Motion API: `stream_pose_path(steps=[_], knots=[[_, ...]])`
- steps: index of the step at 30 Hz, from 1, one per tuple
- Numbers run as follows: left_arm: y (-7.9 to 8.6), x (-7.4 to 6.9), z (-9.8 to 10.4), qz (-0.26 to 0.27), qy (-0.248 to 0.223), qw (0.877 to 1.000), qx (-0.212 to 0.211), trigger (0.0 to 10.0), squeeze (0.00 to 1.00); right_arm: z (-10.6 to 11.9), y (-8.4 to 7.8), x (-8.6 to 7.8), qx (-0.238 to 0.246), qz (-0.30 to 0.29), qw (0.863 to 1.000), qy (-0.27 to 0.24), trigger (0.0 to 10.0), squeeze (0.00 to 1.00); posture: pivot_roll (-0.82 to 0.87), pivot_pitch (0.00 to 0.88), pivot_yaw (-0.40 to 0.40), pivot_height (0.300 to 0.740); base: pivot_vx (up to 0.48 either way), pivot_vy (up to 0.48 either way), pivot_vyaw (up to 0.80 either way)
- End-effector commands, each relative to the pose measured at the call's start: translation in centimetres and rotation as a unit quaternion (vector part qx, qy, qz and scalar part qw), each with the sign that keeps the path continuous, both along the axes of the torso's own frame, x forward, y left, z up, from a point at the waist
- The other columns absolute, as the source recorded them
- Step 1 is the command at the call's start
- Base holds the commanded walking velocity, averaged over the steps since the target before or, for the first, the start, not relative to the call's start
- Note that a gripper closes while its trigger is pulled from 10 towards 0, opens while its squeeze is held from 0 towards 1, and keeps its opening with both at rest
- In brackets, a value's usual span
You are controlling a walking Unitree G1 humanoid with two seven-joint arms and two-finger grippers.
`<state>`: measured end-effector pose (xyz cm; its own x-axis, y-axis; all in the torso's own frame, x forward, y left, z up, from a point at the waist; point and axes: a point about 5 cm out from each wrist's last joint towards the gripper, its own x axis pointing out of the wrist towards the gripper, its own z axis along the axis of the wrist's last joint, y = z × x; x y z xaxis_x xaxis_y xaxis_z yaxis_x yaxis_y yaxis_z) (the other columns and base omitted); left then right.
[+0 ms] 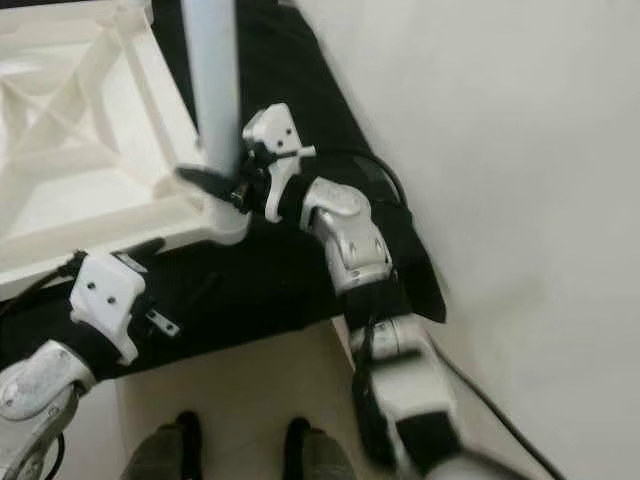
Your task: Building children table
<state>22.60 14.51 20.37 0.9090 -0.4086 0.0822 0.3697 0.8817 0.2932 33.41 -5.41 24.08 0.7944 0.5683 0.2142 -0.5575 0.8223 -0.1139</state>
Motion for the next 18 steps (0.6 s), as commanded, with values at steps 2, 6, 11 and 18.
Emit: stream_pose_path(steps=[2,6,11,18], knots=[[-0.1,-0.1,-0.4,-0.008,0.008,1.000,-0.005,10.0,0.00,-6.4,-0.3,-1.9,-0.058,-0.033,0.988,0.140,0.0,0.00,0.09,0.271,-0.149,0.740,0.000,0.000,0.00],[-0.5,-0.2,-0.6,-0.017,0.013,1.000,-0.010,10.0,0.00,-5.4,0.7,-1.3,-0.058,0.007,0.991,0.122,0.0,0.00,0.10,0.269,-0.143,0.740,0.000,0.000,0.00],[-0.6,-0.2,-0.6,-0.018,0.013,1.000,-0.010,10.0,0.00,-4.6,1.4,-0.5,-0.059,0.026,0.991,0.115,10.0,0.00,0.11,0.266,-0.144,0.740,0.000,0.000,0.00],[-0.5,0.1,-0.4,-0.016,0.005,1.000,-0.008,10.0,0.00,1.4,3.5,-1.9,-0.021,0.257,0.966,0.009,10.0,0.96,0.14,0.245,-0.137,0.740,0.000,0.000,0.00]])
